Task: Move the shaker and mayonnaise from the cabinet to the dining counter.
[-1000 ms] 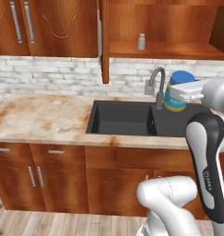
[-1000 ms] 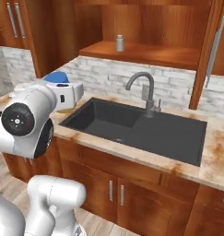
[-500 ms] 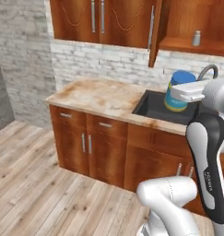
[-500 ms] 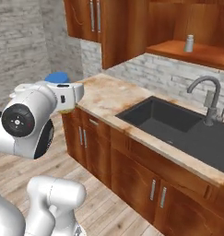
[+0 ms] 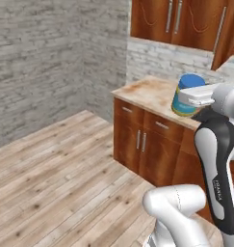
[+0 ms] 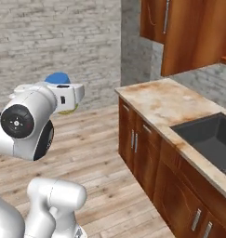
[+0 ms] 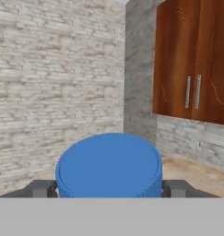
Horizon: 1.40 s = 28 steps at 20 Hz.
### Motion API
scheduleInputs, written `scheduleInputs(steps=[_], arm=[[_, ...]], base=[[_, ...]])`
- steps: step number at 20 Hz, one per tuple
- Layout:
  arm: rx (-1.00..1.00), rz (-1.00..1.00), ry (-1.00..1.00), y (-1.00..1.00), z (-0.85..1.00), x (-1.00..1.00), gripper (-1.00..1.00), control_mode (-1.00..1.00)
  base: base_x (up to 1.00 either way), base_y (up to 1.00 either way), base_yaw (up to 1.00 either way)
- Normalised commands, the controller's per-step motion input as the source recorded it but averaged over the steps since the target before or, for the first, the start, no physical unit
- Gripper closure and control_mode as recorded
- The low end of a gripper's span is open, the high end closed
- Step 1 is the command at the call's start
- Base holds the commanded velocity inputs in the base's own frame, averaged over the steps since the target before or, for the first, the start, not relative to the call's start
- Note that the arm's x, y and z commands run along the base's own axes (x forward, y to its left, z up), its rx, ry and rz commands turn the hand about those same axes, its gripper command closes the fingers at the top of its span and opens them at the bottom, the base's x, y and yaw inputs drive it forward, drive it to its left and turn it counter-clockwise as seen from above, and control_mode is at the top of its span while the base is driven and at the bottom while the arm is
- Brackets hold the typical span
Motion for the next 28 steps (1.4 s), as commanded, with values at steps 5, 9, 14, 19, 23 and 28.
scheduleInputs(steps=[5, 9, 14, 19, 23, 28], arm=[[0.00, 0.00, 0.00, 0.00, 0.00, 0.00, 1.00, 1.00], [0.00, 0.00, 0.00, 0.00, 0.00, 0.00, 1.00, 1.00], [0.00, 0.00, 0.00, 0.00, 0.00, 0.00, 1.00, 1.00], [0.00, 0.00, 0.00, 0.00, 0.00, 0.00, 1.00, 1.00], [0.00, 0.00, 0.00, 0.00, 0.00, 0.00, 1.00, 1.00], [0.00, 0.00, 0.00, 0.00, 0.00, 0.00, 1.00, 1.00]], base=[[-0.27, 0.05, 0.60], [-0.24, 0.05, 0.59], [-0.19, 0.02, 0.57], [0.00, 0.19, 0.33], [0.12, 0.27, 0.05], [0.01, 0.54, 0.00]])
